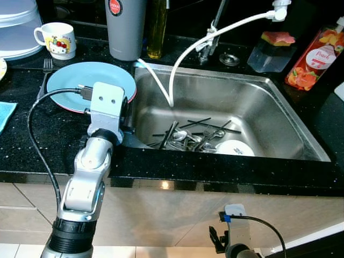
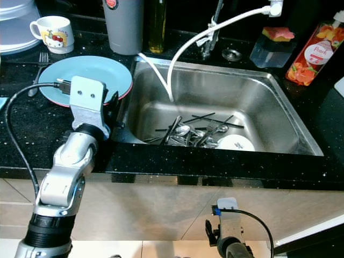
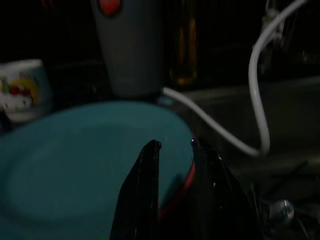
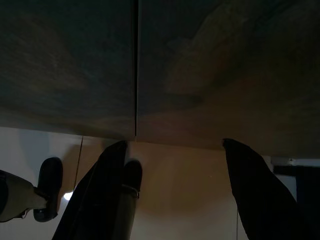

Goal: Kitchen organization

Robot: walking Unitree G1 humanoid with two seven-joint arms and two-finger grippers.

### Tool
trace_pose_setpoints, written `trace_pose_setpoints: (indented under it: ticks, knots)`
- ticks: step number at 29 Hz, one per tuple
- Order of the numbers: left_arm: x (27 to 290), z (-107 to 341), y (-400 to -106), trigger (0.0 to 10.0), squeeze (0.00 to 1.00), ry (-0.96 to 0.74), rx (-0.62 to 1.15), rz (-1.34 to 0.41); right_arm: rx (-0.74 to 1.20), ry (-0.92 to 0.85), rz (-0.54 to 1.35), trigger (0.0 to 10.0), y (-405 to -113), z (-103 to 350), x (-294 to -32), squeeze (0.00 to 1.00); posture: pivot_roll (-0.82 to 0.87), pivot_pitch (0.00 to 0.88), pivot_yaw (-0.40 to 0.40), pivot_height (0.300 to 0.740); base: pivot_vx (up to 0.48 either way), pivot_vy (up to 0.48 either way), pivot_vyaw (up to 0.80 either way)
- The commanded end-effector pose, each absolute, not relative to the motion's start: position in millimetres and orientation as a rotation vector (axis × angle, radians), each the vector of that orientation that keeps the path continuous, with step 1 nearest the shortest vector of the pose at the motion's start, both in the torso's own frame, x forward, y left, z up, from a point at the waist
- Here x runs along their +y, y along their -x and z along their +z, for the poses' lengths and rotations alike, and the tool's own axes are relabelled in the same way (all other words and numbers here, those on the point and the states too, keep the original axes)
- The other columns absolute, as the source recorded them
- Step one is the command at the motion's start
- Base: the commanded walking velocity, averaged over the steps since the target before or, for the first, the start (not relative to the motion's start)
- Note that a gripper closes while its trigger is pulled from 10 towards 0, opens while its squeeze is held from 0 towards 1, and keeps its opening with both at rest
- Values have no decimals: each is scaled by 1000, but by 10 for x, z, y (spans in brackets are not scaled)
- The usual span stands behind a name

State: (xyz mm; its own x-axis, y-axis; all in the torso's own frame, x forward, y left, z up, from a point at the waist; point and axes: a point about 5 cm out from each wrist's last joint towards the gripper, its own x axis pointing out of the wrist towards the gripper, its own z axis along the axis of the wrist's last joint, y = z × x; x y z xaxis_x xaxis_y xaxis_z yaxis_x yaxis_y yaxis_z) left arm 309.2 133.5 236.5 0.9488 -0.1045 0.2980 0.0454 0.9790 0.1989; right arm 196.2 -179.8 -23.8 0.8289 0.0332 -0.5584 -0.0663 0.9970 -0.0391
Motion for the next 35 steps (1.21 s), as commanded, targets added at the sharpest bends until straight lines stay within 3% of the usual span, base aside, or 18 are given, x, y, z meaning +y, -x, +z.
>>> trace_pose_setpoints:
  ticks: [1, 8, 21, 28, 31, 33, 35]
  knots:
    - [1295, 2452, -3074, 10000, 0, -196, -364, -90, 615, 54, 41, 10000, -1908, -269, -1818, 0, 182, 94, -126, 740, 0, 0, 0]
    - [1296, 2538, -3074, 10000, 0, -208, -405, -97, 619, 52, 39, 10000, -1900, -277, -1817, 0, 185, 97, -125, 740, 0, 0, 0]
    - [1345, 2195, -3148, 10000, 0, -136, -163, -89, 623, 52, 38, 10000, -1900, -292, -1825, 0, 183, 99, -126, 740, 0, 0, 0]
    - [1363, 2300, -3187, 10000, 0, -163, -184, -81, 621, 51, 40, 10000, -1915, -291, -1822, 0, 183, 99, -127, 740, 0, 0, 0]
    - [1373, 2333, -3188, 10000, 0, -216, -205, -72, 621, 52, 39, 10000, -1915, -292, -1823, 0, 183, 99, -127, 740, 0, 0, 0]
    - [1391, 2401, -3191, 10000, 0, -500, -285, -46, 622, 52, 39, 10000, -1915, -295, -1824, 0, 184, 100, -127, 740, 0, 0, 0]
    - [1393, 2417, -3192, 10000, 0, -586, -308, -40, 623, 52, 39, 10000, -1914, -299, -1823, 0, 187, 100, -127, 740, 0, 0, 0]
